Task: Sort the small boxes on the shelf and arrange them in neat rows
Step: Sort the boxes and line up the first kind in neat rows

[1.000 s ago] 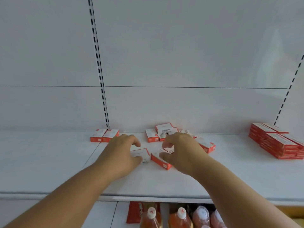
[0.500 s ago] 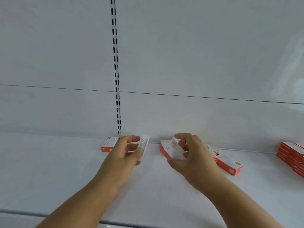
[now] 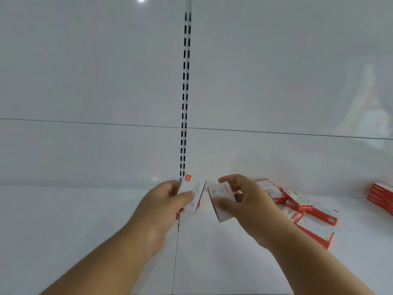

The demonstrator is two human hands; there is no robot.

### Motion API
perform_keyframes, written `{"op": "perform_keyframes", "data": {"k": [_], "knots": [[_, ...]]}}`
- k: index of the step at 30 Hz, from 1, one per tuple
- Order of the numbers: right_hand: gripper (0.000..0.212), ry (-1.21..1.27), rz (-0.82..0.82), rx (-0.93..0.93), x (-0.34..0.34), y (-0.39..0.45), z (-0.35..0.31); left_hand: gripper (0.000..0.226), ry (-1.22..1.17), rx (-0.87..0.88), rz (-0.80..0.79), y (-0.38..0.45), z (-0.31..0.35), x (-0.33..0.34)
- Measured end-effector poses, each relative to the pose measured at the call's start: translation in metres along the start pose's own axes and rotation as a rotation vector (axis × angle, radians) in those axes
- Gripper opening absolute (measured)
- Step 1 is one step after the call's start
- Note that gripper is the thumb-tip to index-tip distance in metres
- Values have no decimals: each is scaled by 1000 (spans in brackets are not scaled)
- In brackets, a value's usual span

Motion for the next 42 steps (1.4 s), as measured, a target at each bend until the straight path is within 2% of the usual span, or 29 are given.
{"op": "perform_keyframes", "data": {"k": [2, 4, 7, 10, 12, 14, 19, 24, 28, 31, 34, 38, 42], "knots": [[23, 74, 12, 79, 18, 4, -1, 18, 242, 44, 6, 6, -5, -22], [19, 102, -10, 169, 34, 8, 1, 26, 436, 56, -7, 14, -11, -39], [15, 49, -29, 258, 53, 21, 3, 31, 594, 9, -65, 28, -17, -51], [11, -230, 16, 270, 62, 30, -1, 35, 764, 31, -121, 39, -18, -48], [16, -468, 49, 222, 66, 31, -7, 39, 857, 60, -102, 44, -17, -45], [16, -588, 100, 194, 70, 31, -9, 43, 950, 91, -73, 45, -17, -44], [19, -695, 141, 172, 76, 32, 1, 43, 951, 126, -48, 45, -22, -45], [22, -604, 243, 181, 78, 30, 12, 52, 979, 185, 18, 44, -28, -45], [20, -556, 291, 142, 78, 26, 12, 38, 945, 333, 25, 41, -26, -48], [15, -499, 363, 75, 73, 20, 7, 26, 928, 427, -41, 35, -22, -44], [17, -495, 386, -6, 61, 13, -1, 21, 945, 504, -171, 23, -14, -25], [14, -572, 378, -91, 27, 6, 2, 20, 904, 530, -259, 14, -3, 15], [12, -635, 410, -91, -26, 4, 29, 17, 917, 540, -307, 12, -3, 65]]}}
Point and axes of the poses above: each hand's wrist, its own y-axis towards the middle knuckle, its own x-axis out of the palm, z = x × y, the point moved 2 cm from there along y, towards the middle knuckle, and after that the axes turned 8 degrees about -y, right-handed, at the moved point
